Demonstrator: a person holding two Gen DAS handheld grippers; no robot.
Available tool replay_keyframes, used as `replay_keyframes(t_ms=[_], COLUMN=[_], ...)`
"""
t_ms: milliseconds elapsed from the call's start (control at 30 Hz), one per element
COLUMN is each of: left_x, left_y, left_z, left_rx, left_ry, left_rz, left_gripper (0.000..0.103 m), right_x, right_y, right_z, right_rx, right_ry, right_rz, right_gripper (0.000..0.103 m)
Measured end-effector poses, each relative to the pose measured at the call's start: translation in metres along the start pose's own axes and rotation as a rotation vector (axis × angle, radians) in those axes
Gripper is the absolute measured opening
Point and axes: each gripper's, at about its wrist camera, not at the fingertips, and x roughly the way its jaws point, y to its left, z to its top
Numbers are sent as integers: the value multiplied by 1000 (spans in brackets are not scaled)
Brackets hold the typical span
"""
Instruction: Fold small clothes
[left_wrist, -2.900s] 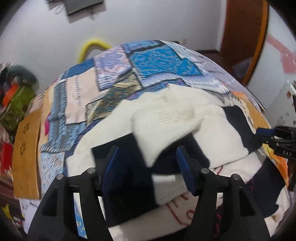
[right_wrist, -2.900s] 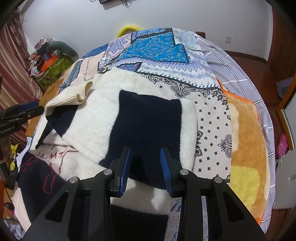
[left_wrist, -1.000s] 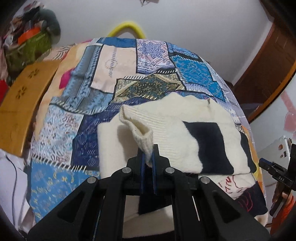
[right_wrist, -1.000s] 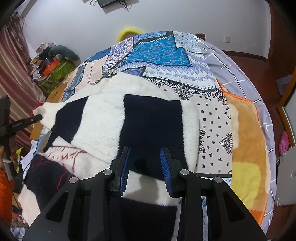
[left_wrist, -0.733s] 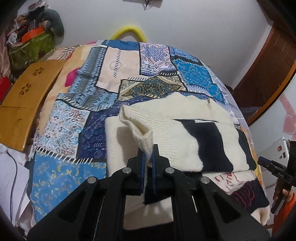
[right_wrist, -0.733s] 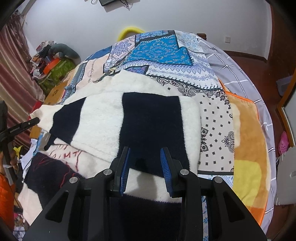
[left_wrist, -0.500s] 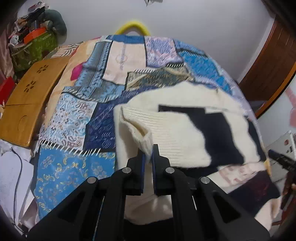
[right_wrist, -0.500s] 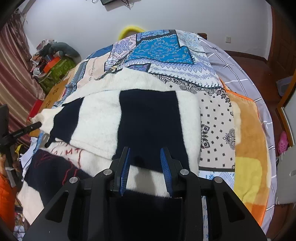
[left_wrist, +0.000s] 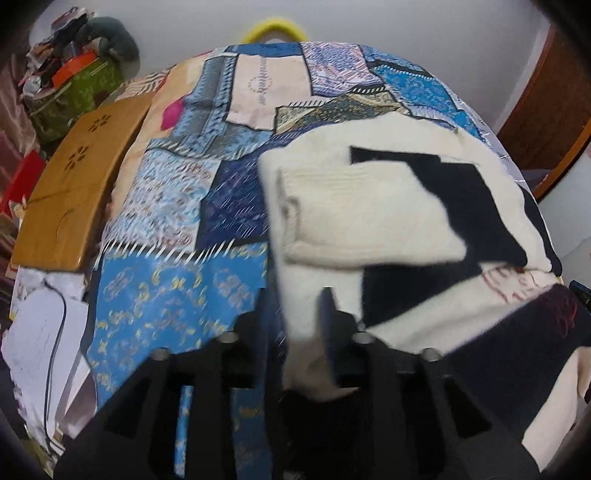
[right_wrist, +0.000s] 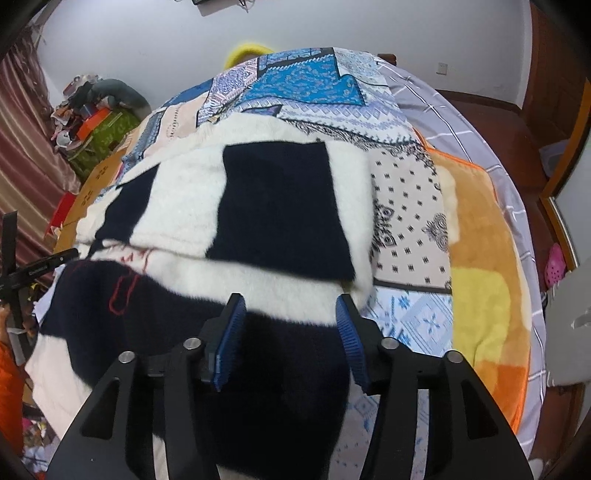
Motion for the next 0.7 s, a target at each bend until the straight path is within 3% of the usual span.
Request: replay_keyframes(t_ms=[100,133,300,700], left_x=[-4,-4,-2,-12], left_y=[8,10,17,7], left_z=[-12,-17,-36,-60], left_rx=[-28,-36,-93,-180], left_ry=[-2,5,97,133], left_rz=[53,68,16,-122], left_gripper=[66,68,68,69], right_x=[-2,-1,-2,-6], right_y=[-2,-3,-6,-15], right_z=[-10,-14,-31,-51], right_rx=[5,9,36,130], right_ry=[10,16,21,15], right_rz=[-4,-3,-6,66], right_gripper=[50,50,58,60])
